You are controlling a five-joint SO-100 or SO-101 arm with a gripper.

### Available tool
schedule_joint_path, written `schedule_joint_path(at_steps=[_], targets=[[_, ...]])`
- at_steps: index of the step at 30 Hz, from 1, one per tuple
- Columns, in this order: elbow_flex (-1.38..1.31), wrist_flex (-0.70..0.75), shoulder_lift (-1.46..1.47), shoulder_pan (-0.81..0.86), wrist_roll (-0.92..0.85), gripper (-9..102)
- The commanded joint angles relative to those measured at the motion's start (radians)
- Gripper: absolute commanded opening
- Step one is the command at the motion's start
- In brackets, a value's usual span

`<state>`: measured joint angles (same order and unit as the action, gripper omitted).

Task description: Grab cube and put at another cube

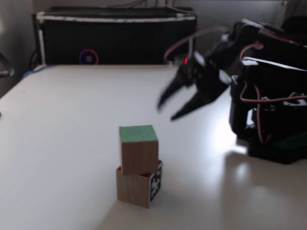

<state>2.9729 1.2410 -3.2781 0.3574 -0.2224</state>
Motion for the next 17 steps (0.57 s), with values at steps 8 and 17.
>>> schedule_joint_path(at_steps=[8,17], targets=[[-0.003,0.046,-0.009,0.009,-0.012,0],[-0.003,0.046,-0.009,0.009,-0.014,0]])
